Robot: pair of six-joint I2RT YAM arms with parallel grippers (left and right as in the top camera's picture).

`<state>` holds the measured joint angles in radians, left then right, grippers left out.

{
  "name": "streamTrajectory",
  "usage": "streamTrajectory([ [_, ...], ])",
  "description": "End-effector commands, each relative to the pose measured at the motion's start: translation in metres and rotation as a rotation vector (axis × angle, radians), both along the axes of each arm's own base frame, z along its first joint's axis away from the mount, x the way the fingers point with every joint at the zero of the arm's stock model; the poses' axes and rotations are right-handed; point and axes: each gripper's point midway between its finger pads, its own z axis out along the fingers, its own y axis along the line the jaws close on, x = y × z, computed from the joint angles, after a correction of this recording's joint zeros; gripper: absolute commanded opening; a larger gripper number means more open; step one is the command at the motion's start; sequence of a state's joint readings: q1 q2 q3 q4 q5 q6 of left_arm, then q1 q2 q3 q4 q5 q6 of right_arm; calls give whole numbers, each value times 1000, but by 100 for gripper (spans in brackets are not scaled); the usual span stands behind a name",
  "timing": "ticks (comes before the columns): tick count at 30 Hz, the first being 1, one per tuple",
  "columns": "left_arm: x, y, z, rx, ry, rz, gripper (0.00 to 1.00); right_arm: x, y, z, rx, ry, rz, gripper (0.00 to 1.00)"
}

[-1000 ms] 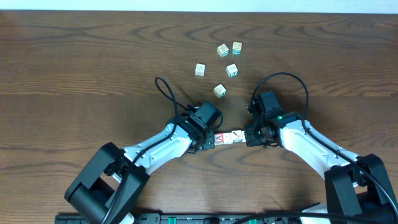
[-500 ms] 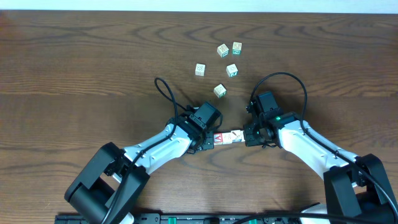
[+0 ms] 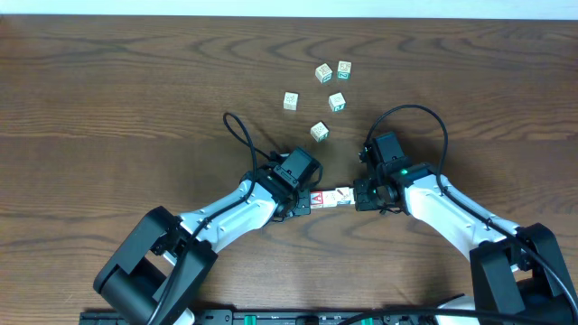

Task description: Lift 5 blocks

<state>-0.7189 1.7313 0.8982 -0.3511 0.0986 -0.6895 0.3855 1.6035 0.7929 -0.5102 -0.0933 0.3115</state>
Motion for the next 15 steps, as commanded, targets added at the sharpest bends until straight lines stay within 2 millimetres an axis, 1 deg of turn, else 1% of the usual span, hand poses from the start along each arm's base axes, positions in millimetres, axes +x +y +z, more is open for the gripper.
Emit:
streamTrajectory([
  [1, -10, -30, 9, -122, 36, -59, 7, -13, 56, 16, 261, 70, 85, 1],
  [15, -9, -37, 14, -157, 24, -96, 7, -15, 63, 19, 295, 74, 102, 1],
])
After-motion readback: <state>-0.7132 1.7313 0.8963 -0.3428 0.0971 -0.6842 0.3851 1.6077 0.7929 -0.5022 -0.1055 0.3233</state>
